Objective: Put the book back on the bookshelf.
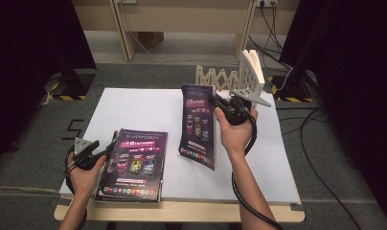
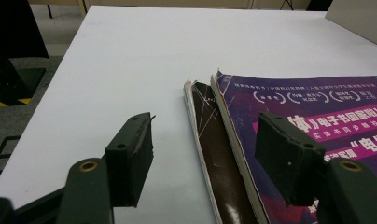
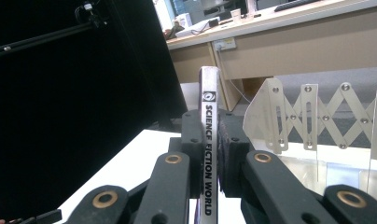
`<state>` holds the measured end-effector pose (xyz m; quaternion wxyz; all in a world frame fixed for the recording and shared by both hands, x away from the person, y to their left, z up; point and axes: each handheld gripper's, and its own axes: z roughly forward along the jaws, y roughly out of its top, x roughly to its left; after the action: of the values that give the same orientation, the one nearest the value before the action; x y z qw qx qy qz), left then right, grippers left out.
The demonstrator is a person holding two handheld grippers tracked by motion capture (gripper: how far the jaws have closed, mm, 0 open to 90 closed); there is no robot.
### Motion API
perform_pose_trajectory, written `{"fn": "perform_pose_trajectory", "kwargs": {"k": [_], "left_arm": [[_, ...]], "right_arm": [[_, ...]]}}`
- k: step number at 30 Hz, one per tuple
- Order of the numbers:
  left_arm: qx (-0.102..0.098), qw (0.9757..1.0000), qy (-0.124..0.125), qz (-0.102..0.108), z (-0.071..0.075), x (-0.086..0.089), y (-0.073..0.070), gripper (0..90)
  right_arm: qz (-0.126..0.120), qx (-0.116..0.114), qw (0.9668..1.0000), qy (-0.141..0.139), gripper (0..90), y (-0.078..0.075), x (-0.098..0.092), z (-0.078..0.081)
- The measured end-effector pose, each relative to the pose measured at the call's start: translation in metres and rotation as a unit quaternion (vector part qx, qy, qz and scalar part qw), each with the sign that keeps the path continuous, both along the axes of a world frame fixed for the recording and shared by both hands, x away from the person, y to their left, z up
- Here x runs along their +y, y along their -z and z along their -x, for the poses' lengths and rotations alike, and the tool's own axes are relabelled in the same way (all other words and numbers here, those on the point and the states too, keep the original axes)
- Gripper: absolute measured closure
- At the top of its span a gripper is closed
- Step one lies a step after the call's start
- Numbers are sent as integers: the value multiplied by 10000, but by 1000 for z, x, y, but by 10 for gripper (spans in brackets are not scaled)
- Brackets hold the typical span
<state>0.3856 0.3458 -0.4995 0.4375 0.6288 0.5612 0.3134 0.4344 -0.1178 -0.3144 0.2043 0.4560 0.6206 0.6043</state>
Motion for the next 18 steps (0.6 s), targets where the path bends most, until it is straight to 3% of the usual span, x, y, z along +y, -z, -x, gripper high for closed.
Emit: {"fn": "perform_pose_trajectory", "kwargs": {"k": [18], "left_arm": [[4,10000,-3,4,0,0,0,365]], "right_arm": [[-31,-18,10000,92,837,-4,-7,0]]}}
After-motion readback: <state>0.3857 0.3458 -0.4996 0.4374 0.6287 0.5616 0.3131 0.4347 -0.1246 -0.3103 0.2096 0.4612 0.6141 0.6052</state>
